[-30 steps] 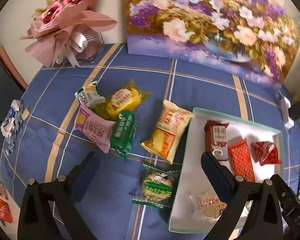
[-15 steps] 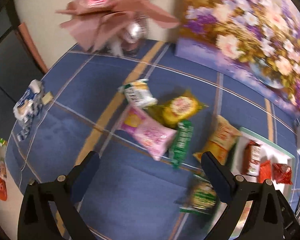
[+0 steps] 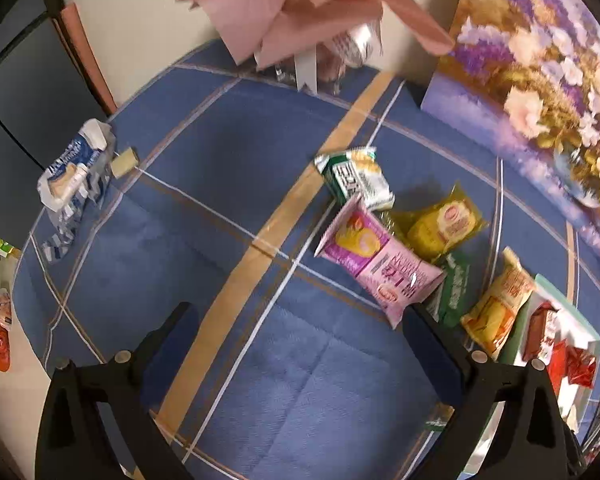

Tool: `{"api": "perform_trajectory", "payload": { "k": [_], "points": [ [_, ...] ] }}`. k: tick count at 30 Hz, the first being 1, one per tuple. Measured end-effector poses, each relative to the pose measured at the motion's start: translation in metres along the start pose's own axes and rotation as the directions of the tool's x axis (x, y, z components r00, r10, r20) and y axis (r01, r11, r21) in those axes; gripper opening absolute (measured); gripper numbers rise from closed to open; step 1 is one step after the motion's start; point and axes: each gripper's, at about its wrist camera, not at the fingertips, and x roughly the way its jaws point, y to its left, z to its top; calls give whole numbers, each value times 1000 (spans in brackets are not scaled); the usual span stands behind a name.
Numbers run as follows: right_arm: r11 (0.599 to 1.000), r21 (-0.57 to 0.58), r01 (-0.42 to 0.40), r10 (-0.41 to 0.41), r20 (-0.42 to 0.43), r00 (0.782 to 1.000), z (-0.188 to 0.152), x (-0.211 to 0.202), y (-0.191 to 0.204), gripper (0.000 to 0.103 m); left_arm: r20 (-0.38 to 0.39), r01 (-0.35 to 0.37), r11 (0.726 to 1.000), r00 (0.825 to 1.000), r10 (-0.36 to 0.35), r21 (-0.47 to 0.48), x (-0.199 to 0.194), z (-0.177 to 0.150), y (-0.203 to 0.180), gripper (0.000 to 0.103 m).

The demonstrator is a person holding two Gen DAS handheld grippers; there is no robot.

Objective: Organize snacks
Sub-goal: 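Lift both tools out of the tray back over the snack pile, then grasp the green-wrapped round cookie with the right tool while the left tool grasps the green packet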

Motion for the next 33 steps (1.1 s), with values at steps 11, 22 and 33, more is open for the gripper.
{"api": "perform_trajectory", "payload": {
  "k": [11, 22, 33],
  "points": [
    [998, -55, -22, 17, -90, 996, -11, 26, 18, 69, -131, 9, 998, 991, -2, 57, 45, -15, -18, 101],
    [996, -93, -3, -8, -121, 993, -16, 36, 26, 62, -119, 25, 999, 993, -19, 44, 43, -13, -15, 101],
    [967, -182, 179, -199, -102, 975, -26, 53, 40, 60, -117, 32, 999, 993, -28, 29, 45, -10, 0, 101]
  ]
}}
